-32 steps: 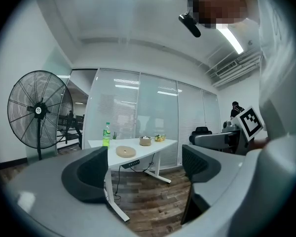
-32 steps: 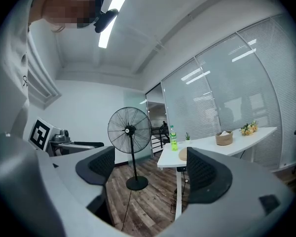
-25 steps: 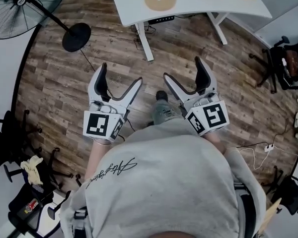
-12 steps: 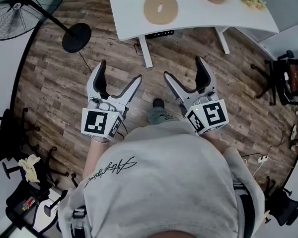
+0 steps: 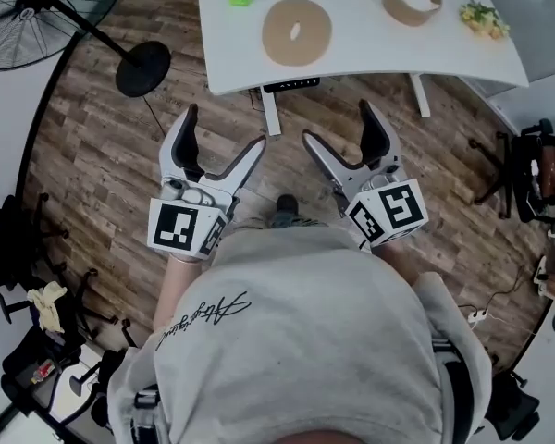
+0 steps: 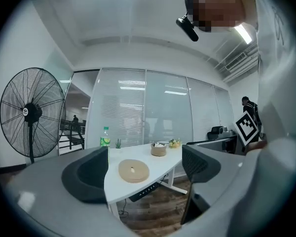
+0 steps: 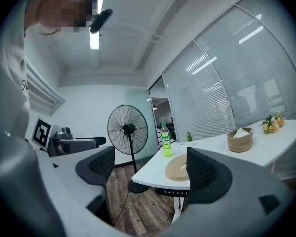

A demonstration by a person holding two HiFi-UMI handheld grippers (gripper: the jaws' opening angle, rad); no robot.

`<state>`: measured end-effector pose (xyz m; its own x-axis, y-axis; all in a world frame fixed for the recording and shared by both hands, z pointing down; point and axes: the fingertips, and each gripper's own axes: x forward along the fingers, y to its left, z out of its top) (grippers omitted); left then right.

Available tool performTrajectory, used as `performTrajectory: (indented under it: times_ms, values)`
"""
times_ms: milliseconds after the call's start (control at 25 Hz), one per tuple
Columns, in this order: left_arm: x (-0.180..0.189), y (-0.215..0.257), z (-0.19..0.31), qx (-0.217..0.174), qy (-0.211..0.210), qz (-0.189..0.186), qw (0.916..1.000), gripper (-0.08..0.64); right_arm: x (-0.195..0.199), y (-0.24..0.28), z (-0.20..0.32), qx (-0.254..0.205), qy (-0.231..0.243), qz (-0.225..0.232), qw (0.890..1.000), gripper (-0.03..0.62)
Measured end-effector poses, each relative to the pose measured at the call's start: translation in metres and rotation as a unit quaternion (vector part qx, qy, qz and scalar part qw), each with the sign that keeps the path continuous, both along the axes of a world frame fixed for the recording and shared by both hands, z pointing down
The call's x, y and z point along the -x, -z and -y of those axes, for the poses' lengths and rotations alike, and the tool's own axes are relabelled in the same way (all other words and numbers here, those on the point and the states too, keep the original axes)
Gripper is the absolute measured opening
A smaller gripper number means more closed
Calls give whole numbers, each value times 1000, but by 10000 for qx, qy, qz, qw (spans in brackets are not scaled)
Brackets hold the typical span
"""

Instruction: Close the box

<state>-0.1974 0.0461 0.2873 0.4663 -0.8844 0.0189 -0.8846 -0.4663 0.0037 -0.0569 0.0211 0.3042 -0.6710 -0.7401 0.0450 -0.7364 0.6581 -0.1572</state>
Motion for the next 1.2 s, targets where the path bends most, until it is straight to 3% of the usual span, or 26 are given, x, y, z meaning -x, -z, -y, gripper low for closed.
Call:
performTrajectory:
  times_ms: [240,1000,1200]
  values:
    - [3,-10,11,150,-52,39,9999,453,5,-1,12,-3,72,8,10000,437]
    - [-16,-7,40,86,-246,157,9995,449,-9,-12,34,134,133,-130,9997,439]
    - [-21,-21,41,302,-498,116,9982,449,-7,-23,38,259,101,-98,9996,439]
